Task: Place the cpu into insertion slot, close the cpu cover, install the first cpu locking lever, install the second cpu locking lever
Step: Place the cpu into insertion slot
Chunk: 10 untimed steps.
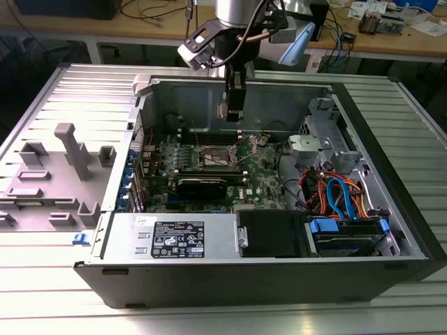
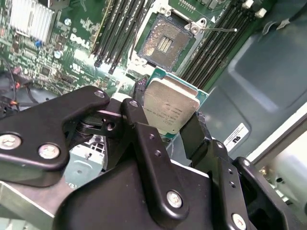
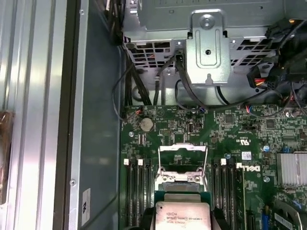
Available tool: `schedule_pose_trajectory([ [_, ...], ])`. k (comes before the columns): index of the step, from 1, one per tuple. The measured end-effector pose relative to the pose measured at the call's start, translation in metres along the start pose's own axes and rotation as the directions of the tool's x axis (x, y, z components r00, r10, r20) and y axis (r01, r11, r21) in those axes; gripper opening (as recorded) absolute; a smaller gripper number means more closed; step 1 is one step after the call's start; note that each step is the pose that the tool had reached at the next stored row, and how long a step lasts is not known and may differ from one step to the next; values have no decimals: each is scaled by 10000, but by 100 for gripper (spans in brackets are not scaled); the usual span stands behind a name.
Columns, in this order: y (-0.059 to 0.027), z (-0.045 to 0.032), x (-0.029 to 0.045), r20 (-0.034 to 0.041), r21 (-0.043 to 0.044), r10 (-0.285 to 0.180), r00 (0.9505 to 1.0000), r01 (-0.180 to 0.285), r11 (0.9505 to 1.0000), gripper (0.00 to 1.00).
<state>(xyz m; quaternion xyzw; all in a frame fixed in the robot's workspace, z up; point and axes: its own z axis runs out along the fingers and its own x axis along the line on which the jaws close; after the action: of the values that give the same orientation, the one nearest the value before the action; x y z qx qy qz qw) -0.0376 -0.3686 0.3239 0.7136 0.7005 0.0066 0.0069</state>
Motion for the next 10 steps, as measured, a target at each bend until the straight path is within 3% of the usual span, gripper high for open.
schedule_pose_trajectory([
  [3,0,2,0,4,13,214,9998,-214,9998,55],
  [10,0,14,0,3,13,219,9998,-219,9998,55],
])
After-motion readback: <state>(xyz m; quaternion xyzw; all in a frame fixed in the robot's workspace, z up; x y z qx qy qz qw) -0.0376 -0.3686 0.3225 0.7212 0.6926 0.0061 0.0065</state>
